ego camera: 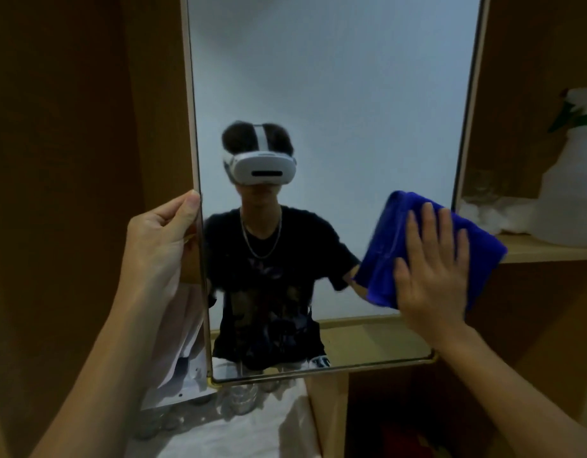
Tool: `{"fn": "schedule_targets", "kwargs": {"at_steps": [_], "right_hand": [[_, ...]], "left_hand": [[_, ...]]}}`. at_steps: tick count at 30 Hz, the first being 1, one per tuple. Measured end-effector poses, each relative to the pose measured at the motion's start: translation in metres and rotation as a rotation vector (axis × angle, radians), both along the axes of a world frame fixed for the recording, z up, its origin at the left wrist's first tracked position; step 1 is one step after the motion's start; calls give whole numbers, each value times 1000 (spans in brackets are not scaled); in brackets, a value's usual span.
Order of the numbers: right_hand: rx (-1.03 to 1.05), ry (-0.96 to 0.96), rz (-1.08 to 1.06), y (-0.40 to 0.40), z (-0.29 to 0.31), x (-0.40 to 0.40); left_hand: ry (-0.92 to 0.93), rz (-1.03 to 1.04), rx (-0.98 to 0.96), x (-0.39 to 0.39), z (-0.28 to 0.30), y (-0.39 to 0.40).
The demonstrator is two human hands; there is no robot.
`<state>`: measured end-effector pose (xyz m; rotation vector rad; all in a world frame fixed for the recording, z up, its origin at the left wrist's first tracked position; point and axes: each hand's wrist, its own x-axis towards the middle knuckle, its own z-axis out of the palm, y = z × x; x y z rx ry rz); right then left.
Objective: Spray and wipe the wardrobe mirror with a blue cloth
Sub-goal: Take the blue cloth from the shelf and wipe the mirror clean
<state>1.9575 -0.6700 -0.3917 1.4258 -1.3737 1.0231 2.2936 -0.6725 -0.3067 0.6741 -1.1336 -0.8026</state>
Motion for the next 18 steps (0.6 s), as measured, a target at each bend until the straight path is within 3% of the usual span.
{"fn": "schedule_targets", "kwargs": {"at_steps": [11,18], "right_hand": [[-51,-95,-43,-4,-12,-6],[-2,-69,-9,-1,-77,-7]], "left_hand": [[21,-34,-40,-2,-4,0],[58,-71,52,-2,-56,5]]}}
